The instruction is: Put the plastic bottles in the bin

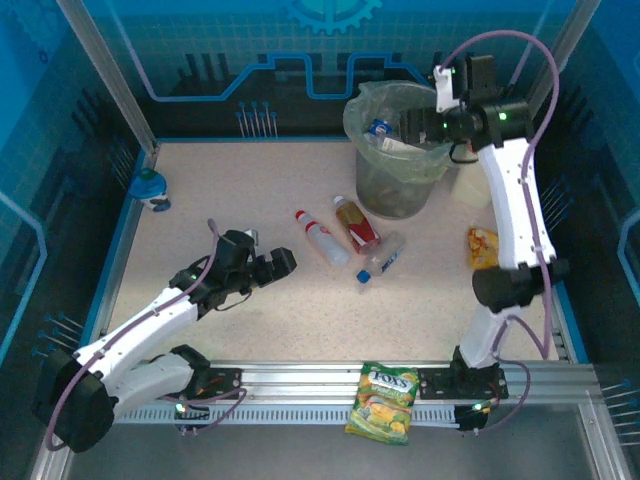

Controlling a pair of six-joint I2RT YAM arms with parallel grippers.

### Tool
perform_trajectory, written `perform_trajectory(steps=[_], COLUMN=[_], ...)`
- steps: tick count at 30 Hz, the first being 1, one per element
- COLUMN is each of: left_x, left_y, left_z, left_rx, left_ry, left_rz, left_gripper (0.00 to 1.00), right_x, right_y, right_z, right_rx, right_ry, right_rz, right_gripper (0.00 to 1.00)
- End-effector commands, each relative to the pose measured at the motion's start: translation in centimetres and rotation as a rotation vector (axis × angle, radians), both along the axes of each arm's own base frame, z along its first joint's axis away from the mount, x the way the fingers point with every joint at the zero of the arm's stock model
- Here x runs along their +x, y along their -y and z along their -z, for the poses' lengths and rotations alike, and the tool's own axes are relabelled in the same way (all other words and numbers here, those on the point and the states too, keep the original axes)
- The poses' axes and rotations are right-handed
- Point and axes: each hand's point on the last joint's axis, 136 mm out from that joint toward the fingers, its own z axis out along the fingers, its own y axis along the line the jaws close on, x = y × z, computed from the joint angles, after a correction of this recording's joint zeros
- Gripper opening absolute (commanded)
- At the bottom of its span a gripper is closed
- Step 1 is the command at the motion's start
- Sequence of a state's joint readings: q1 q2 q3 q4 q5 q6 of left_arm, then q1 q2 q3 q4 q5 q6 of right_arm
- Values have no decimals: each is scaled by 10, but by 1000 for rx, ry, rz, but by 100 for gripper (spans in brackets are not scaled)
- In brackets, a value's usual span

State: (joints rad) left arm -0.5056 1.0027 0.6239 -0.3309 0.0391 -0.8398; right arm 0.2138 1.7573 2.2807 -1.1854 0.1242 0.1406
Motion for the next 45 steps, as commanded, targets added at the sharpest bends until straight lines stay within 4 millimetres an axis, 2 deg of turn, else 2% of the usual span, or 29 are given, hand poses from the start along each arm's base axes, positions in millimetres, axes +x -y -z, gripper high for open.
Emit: perform_trajectory(steps=[1, 7, 10, 14, 17, 21, 25, 29, 37, 42, 43, 45], left_x=[0, 1, 1, 2, 3, 3, 3, 0, -7, -8, -8, -7], left_y=[-1, 2, 1, 2, 3, 5, 5, 1, -8, -10, -11, -11], left_z=[9, 14, 18, 21, 23, 26, 27, 28, 29, 30, 30, 30], left_rx=[0, -1, 6, 6, 4, -1, -3, 0, 22, 29, 32, 31], left_ry=[-16, -25, -28, -28, -31, -38, -40, -40, -32, -36, -33, -34], left_rz=[0, 11, 11, 12, 13, 20, 12, 4, -19, -23, -22, -22], left_gripper=[99, 99, 99, 99, 99, 99, 99, 99, 99, 99, 99, 99], right_x=[-30, -73, -93, -114, -123, -122, -114, -105, -101, -98, -105, -105], right_y=[-13, -23, -26, -29, -32, -44, -63, -73, -73, -71, -67, -65], right_z=[7, 43, 70, 120, 156, 193, 231, 263, 307, 318, 329, 335], right_rx=[53, 141, 185, 213, 258, 300, 367, 390, 339, 315, 296, 284], right_ry=[-13, -9, -45, -131, -185, -235, -291, -341, -416, -423, -447, -454], right_rz=[45, 86, 108, 152, 192, 205, 199, 217, 254, 270, 279, 286], right_gripper=[100, 87, 85, 83, 82, 81, 78, 77, 78, 76, 76, 75])
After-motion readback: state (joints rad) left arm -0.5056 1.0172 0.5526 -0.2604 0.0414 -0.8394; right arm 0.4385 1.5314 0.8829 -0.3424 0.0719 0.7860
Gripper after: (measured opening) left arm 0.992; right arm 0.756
